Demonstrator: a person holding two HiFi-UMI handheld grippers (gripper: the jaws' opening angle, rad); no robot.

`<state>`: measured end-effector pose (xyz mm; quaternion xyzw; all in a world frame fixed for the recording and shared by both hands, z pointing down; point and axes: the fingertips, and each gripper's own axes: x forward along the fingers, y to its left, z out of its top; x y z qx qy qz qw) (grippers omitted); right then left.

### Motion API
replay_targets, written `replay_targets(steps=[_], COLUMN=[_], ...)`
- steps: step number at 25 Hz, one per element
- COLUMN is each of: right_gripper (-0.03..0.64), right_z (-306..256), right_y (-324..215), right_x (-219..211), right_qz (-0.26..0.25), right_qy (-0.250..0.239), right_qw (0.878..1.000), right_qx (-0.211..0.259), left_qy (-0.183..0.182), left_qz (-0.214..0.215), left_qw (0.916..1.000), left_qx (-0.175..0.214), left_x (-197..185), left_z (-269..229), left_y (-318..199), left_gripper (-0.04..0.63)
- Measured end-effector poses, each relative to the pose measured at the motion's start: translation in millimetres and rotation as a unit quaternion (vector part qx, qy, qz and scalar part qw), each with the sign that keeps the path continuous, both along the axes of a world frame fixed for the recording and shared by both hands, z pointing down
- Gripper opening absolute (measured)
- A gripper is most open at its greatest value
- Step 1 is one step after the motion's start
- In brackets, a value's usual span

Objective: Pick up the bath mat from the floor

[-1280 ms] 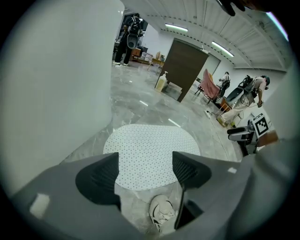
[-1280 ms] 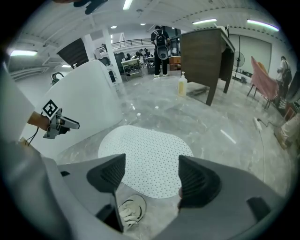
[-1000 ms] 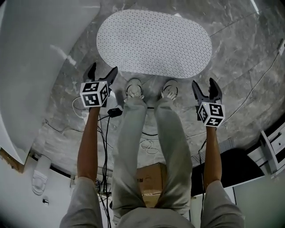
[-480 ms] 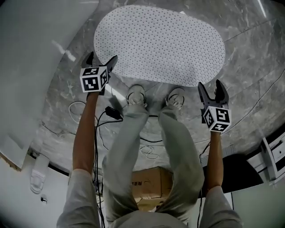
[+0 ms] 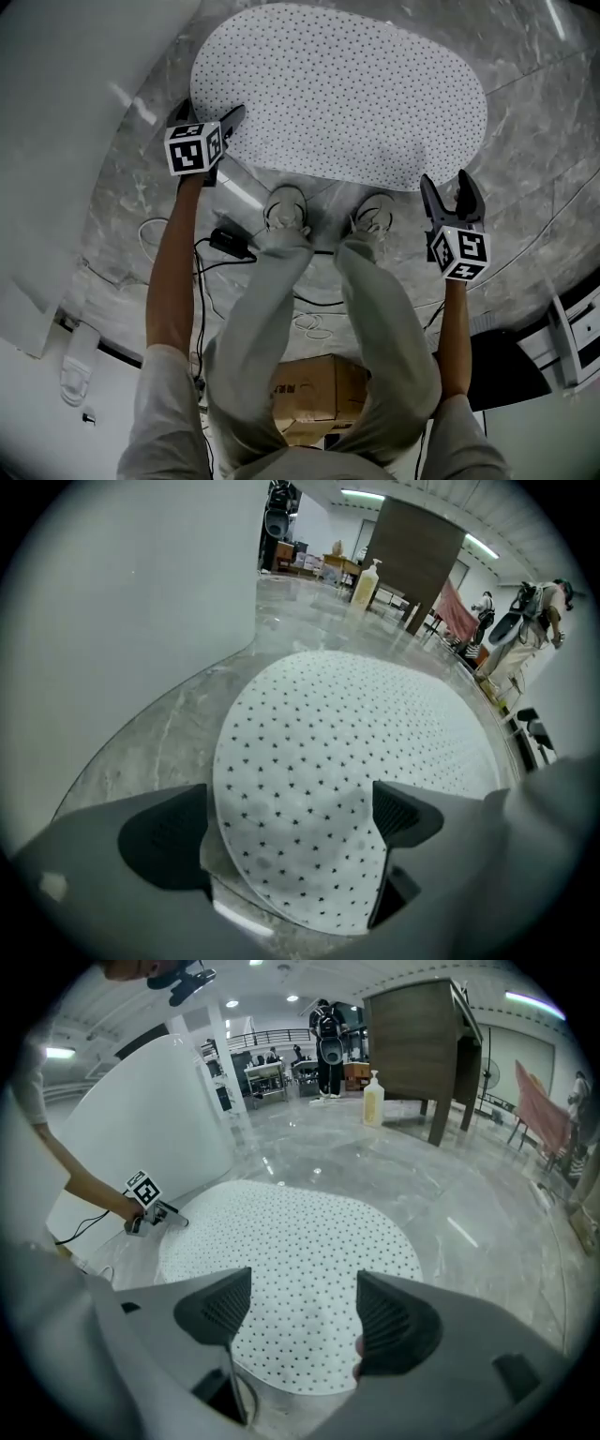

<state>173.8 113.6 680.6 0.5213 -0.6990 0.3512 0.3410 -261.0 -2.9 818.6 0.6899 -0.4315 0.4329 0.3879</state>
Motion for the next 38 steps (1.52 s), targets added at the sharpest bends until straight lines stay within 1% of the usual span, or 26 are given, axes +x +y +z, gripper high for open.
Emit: replay_targets(steps=[3,6,10,17,20,21,22,23,25,28,30,31,34,36,38], right_gripper=[0.321,0.321,0.321,0.319,0.319,0.319,0.319,0.319,0.319,0.319,0.319,0.319,0.319,0.319,0.319], right_z=[2,4,6,5,4,4,4,4,1,-2,0,2,8,14,20], right_y=[-2,-7,-9,-12,-15,-15,-15,-16,-17,-19,-17,-15,-11,-8,-5], right_x=[0,1,2,-2,1,3,4,6,9,16,18,18,18,20,24], right_qz=[-0.001,-0.006,-0.012,-0.021,-0.022,-0.022,-0.022,-0.021,-0.018,-0.011,-0.006,-0.004,0.006,0.013,0.018], right_qy=[0.000,0.000,0.001,-0.006,-0.006,-0.005,-0.005,-0.005,-0.007,-0.008,-0.009,-0.010,-0.012,-0.013,-0.011], right_qw=[1.000,1.000,1.000,1.000,1.000,1.000,1.000,1.000,1.000,1.000,1.000,1.000,1.000,1.000,1.000], right_qx=[0.000,0.002,0.002,0.002,0.004,0.004,0.004,0.004,0.005,0.008,0.007,0.005,0.002,-0.002,-0.007], left_qy=[-0.016,-0.023,-0.030,-0.036,-0.043,-0.046,-0.047,-0.047,-0.046,-0.049,-0.055,-0.059,-0.051,-0.043,-0.032], left_qz=[0.003,0.000,-0.004,-0.006,-0.004,0.000,0.003,0.003,-0.002,0.010,0.023,0.027,0.044,0.051,0.045], left_qw=[0.9998,0.9995,0.9995,0.9993,0.9991,0.9989,0.9989,0.9989,0.9989,0.9988,0.9982,0.9979,0.9977,0.9977,0.9984], left_qx=[0.012,0.023,0.010,-0.002,0.001,0.003,0.005,0.008,0.012,0.002,-0.003,-0.005,-0.010,-0.012,-0.012], left_x=[2,1,3,5,10,14,20,24,26,28,32,34,40,43,45], left_z=[7,5,4,2,0,-1,-3,-3,-4,-4,-5,-5,-7,-7,-8], left_y=[2,2,2,5,6,8,10,11,13,12,12,13,14,15,15], left_gripper=[0.549,0.546,0.537,0.491,0.471,0.438,0.343,0.319,0.303,0.290,0.240,0.190,0.092,0.062,0.054])
